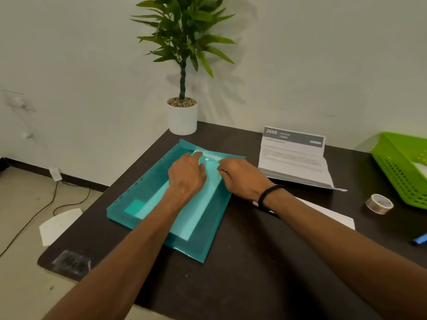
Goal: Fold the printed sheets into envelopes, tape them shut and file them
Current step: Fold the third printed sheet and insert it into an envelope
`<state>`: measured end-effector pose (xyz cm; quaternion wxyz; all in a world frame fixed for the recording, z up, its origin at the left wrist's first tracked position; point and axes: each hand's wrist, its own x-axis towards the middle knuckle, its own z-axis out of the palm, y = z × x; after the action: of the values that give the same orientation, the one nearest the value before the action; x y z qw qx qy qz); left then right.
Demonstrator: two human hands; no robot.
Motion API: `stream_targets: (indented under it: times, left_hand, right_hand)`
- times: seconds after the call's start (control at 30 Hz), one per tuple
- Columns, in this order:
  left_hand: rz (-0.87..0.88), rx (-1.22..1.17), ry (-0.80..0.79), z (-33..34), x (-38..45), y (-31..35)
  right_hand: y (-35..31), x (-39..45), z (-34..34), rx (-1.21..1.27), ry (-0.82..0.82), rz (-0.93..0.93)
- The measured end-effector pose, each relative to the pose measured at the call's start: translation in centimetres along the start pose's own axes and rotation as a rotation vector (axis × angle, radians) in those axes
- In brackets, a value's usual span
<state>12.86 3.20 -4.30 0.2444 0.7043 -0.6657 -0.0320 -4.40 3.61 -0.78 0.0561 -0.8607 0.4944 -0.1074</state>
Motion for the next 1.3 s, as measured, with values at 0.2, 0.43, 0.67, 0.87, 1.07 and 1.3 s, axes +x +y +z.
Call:
stream_targets:
  times: [0.2, 0.43, 0.67, 0.87, 1.07, 1.3]
  left_hand:
    - [-0.047, -0.022, -0.009, 0.2, 1.9, -0.9]
    - [-0.064, -0.137, 0.051, 0.7, 2.2, -1.7]
    - [-0.003, -0.384, 0.134, 0.3, 2.4, -2.9]
    - [-0.022, -0.405, 0.146, -0.1, 2.5, -2.9]
    - [-0.027, -0.271, 0.175, -1.0, 2.0, -2.3]
    - [-0.022, -0.27, 0.185, -0.5, 1.7, -2.6]
  right_hand:
    - [1.2, 4.5, -0.3, 0.006, 0.058, 0.087]
    - [2.0, 7.8, -0.8, 0.071, 0.001, 0.228]
    - [2.0, 8.4, -1.1, 0.158, -0.019, 0.313]
    - [1.8, 8.5, -0.9, 0.223, 0.008, 0.348]
    - [1.7, 9.5, -2.5, 0.217, 0.194, 0.37]
    - [2.7, 9.0, -7.5, 0.394, 0.519, 0.388]
